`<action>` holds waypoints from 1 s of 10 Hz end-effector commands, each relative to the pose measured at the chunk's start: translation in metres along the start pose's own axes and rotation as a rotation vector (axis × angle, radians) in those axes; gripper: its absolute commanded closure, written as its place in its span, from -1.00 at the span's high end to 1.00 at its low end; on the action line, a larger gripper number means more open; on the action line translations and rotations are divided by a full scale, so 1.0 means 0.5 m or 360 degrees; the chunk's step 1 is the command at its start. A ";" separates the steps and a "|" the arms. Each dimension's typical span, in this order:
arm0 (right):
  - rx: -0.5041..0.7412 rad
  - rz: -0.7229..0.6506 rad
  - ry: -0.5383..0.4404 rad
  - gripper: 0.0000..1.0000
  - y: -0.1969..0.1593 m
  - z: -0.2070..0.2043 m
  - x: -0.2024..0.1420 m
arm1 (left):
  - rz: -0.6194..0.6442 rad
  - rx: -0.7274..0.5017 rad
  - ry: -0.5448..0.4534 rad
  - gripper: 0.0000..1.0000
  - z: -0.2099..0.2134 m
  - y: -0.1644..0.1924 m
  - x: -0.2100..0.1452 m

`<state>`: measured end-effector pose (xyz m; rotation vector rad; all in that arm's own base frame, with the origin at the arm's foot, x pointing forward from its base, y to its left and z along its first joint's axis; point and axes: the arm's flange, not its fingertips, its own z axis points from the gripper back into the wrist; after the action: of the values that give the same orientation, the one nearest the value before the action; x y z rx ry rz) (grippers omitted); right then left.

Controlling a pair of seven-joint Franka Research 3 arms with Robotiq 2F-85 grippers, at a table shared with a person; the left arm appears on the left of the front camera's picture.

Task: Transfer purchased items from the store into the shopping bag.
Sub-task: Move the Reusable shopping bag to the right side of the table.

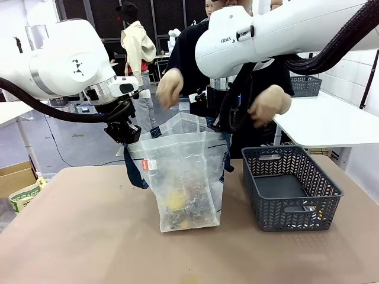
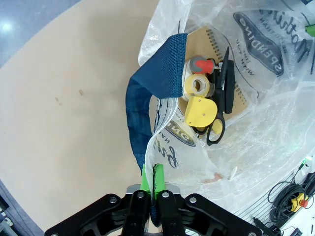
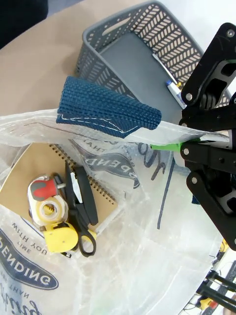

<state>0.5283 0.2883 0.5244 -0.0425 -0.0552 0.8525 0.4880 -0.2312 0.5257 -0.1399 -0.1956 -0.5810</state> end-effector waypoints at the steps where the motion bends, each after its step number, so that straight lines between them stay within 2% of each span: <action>1: -0.0004 -0.0006 0.0000 -1.00 -0.003 0.001 -0.002 | 0.0017 0.0007 0.0011 -1.00 0.000 0.004 -0.004; 10: -0.0004 -0.0006 0.0000 -1.00 -0.003 0.001 -0.002 | 0.0017 0.0007 0.0011 -1.00 0.000 0.004 -0.004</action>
<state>0.5283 0.2883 0.5244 -0.0425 -0.0552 0.8525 0.4880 -0.2312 0.5257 -0.1399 -0.1956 -0.5809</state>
